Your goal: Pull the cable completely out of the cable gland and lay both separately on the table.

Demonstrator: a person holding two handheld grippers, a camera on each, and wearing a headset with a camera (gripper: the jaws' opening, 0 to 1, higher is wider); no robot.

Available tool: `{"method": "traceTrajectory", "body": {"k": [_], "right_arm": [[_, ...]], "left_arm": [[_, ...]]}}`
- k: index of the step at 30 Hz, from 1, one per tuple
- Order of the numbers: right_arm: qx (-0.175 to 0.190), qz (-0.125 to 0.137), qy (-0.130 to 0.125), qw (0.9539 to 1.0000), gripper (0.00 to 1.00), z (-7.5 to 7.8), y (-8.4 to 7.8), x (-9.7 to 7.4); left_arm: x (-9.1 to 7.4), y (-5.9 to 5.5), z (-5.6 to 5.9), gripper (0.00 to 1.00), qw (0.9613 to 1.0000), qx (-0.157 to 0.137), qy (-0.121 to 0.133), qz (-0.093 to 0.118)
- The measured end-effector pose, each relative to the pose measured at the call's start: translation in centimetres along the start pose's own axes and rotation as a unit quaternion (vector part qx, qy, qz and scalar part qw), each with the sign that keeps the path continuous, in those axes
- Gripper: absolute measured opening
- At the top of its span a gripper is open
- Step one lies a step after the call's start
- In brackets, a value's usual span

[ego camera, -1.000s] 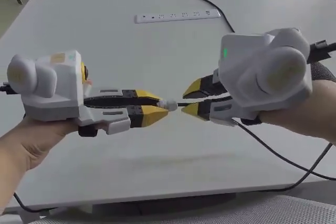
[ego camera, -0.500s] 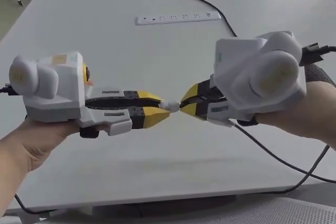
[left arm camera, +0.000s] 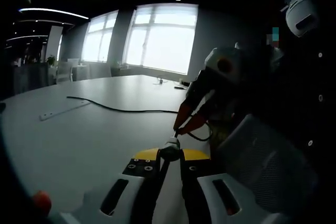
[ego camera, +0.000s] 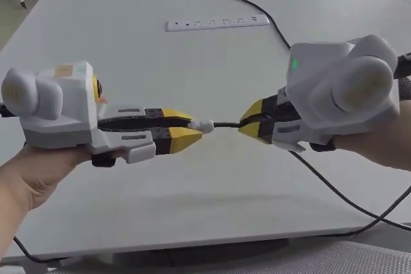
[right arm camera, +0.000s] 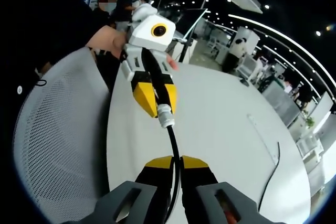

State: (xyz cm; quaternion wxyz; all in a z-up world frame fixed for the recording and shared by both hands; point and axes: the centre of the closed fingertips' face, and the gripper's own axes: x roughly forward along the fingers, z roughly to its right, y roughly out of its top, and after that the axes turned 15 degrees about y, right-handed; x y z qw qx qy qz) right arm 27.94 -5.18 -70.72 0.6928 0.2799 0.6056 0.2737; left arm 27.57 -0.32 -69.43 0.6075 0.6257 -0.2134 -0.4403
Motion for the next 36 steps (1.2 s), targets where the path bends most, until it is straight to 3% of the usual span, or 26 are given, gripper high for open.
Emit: {"method": "traceTrajectory", "body": {"k": [20,28,36], "right_arm": [[0.073,0.006,-0.042,0.9964,0.0,1.6,-4.1,-3.0],[0.087,-0.003,-0.032,0.9957,0.0,1.0,-4.9,-2.5],[0.084,-0.032,-0.02,0.9958,0.0,0.6,-5.8,-1.6]], "left_arm": [[-0.5,0.3,-1.1,0.15,0.9998,-0.01,0.017,0.006],[-0.1,0.1,-1.0,0.15,0.9998,-0.01,0.016,0.003],[0.2,0.2,-0.8,0.15,0.9998,-0.01,0.015,0.004]]}}
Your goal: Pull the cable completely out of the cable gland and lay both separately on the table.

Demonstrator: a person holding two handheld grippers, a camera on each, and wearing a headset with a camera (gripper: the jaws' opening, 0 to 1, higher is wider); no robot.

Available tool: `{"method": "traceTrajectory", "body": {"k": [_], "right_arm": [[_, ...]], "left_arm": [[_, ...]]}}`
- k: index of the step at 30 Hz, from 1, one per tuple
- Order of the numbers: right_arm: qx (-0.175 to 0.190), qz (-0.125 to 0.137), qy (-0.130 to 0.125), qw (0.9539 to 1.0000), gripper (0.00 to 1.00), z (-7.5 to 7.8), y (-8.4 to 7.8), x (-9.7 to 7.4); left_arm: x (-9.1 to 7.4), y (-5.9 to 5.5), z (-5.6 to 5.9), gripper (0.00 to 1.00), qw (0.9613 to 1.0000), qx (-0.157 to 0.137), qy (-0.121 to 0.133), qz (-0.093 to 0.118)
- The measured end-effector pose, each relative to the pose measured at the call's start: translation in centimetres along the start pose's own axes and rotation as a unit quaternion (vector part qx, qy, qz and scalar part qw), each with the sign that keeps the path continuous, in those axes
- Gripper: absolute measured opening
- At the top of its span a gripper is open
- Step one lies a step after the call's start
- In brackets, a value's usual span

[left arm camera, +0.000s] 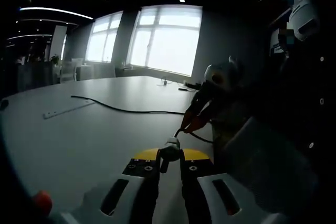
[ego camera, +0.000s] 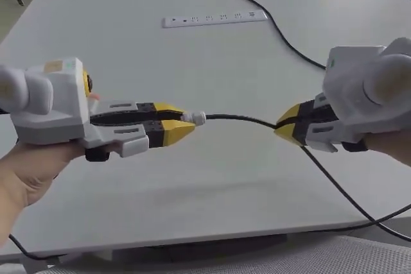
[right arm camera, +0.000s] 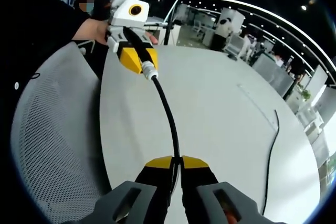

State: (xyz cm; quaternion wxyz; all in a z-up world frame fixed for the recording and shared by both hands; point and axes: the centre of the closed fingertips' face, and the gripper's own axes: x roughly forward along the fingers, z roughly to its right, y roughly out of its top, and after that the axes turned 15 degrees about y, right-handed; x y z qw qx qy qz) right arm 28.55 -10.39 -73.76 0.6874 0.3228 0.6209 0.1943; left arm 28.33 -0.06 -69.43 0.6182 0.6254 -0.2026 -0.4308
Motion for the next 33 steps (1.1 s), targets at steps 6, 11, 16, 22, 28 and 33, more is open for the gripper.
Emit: {"method": "traceTrajectory", "body": {"k": [6,11,16,22,28,33], "right_arm": [[0.005,0.009,0.009,0.9999,0.06,-0.2,0.4,0.0],[0.005,0.055,0.025,0.9981,0.16,-0.8,2.9,0.0],[-0.024,0.078,0.031,0.9962,0.17,-1.2,5.9,0.5],[-0.065,0.066,0.054,0.9942,0.15,-2.4,7.9,3.0],[-0.083,0.051,0.058,0.9936,0.07,-2.4,8.3,4.3],[-0.085,0.049,0.055,0.9936,0.0,-1.9,8.3,4.2]], "left_arm": [[0.0,0.0,0.0,0.15,1.0,0.001,0.002,0.001],[0.1,-0.1,0.0,0.15,1.0,0.002,0.002,-0.001],[0.1,0.0,0.1,0.15,1.0,0.002,0.002,0.0],[0.0,0.1,0.1,0.15,1.0,0.003,0.002,0.0],[0.0,0.3,0.1,0.15,1.0,0.004,0.001,0.001],[-0.1,0.3,0.1,0.15,1.0,0.003,0.001,0.002]]}}
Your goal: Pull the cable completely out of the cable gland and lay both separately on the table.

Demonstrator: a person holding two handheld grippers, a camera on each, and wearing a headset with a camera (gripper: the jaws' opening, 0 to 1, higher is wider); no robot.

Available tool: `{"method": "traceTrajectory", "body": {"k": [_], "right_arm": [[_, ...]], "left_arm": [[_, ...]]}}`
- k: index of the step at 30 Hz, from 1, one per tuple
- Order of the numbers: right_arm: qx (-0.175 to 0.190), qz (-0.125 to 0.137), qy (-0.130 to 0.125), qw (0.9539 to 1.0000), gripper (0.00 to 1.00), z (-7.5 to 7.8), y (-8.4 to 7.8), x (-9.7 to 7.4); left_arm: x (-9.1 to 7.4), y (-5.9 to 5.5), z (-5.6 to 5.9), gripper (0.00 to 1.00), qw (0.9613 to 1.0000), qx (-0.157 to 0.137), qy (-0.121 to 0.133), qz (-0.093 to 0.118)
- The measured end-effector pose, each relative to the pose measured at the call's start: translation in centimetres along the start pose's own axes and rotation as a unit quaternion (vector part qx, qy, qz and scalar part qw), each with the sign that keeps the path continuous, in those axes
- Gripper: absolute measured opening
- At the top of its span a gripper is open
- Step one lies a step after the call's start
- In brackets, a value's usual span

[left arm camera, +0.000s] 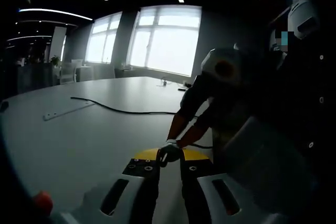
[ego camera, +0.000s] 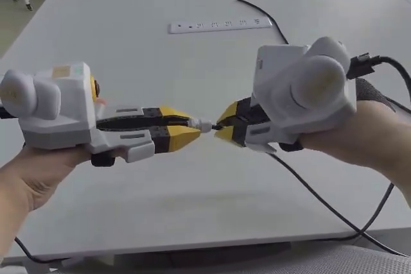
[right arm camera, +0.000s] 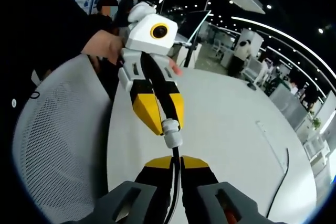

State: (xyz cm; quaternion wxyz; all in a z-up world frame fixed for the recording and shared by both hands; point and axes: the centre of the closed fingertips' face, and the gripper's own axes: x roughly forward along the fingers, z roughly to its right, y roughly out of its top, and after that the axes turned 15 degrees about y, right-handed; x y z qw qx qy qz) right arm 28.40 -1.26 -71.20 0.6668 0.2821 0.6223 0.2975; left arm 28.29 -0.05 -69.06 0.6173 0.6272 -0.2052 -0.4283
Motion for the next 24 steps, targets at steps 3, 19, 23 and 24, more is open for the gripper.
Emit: {"method": "traceTrajectory", "body": {"k": [3,19,23,24], "right_arm": [[-0.001,0.0,-0.001,1.0,0.0,0.0,0.0,0.0],[0.001,-0.004,-0.003,1.0,0.0,-0.2,0.0,-0.6],[0.003,-0.005,-0.005,1.0,0.0,0.1,-0.2,-0.7],[0.003,-0.005,-0.006,1.0,0.0,0.2,-0.2,-0.8]], "left_arm": [[-0.1,0.1,0.0,0.15,1.0,0.0,-0.001,0.001],[-0.7,0.4,-0.4,0.15,0.9999,-0.004,0.002,0.009],[-1.0,0.5,-0.7,0.15,0.9999,-0.005,0.006,0.013],[-1.1,0.5,-0.8,0.15,0.9999,-0.006,0.006,0.013]]}}
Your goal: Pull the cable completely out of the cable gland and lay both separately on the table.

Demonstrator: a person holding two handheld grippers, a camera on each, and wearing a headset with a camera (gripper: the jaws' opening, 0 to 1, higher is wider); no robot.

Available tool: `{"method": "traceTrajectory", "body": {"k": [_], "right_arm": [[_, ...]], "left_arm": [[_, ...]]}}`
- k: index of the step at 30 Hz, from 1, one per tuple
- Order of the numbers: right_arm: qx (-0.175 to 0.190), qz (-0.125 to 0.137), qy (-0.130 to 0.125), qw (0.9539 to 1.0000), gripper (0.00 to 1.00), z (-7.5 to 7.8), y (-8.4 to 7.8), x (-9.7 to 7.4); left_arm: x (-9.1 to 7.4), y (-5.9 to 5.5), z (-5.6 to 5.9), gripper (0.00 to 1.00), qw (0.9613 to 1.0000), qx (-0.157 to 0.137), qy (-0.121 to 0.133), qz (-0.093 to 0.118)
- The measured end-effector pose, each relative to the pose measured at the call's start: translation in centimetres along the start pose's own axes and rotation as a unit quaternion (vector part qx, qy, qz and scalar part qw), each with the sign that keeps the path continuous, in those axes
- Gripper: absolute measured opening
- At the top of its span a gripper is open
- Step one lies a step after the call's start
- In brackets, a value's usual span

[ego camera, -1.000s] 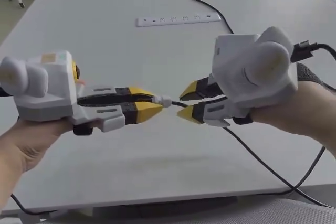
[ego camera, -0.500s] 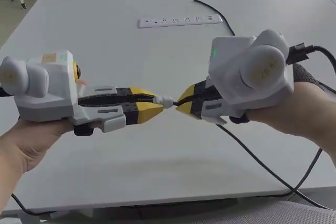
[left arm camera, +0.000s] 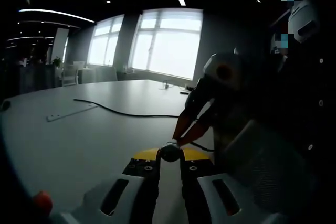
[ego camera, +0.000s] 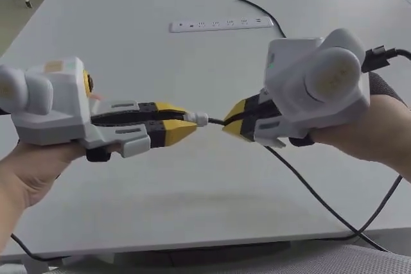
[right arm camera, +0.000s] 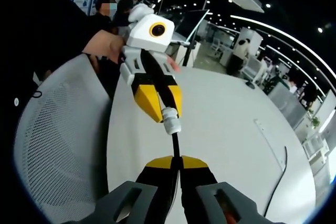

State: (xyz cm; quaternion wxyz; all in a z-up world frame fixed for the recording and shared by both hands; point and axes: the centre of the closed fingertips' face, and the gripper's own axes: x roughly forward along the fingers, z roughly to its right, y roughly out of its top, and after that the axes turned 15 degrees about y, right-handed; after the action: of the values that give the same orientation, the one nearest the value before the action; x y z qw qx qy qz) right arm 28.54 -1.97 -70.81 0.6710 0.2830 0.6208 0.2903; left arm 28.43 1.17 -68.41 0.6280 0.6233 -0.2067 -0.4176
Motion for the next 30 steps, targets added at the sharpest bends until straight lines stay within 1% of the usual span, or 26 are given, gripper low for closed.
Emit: {"method": "traceTrajectory", "body": {"k": [10,14,25,27,30], "right_arm": [[0.007,-0.003,-0.003,1.0,0.0,0.3,-0.3,-0.3],[0.016,-0.002,-0.005,0.9999,0.0,0.4,-0.5,-0.5],[0.028,0.002,-0.003,0.9996,0.0,0.5,-0.6,-0.5],[0.032,0.001,-0.005,0.9995,0.0,0.5,-0.7,-0.5],[0.038,0.006,-0.001,0.9993,0.0,0.5,-0.6,-0.5]], "left_arm": [[-0.5,0.2,-0.6,0.15,0.9999,-0.006,0.009,0.007],[-0.7,0.2,-1.1,0.15,0.9997,-0.01,0.016,0.011],[-0.4,0.2,-1.2,0.15,0.9998,-0.012,0.015,0.01],[-0.4,0.1,-1.4,0.15,0.9997,-0.014,0.017,0.009],[-0.4,0.2,-1.5,0.15,0.9997,-0.014,0.016,0.01]]}}
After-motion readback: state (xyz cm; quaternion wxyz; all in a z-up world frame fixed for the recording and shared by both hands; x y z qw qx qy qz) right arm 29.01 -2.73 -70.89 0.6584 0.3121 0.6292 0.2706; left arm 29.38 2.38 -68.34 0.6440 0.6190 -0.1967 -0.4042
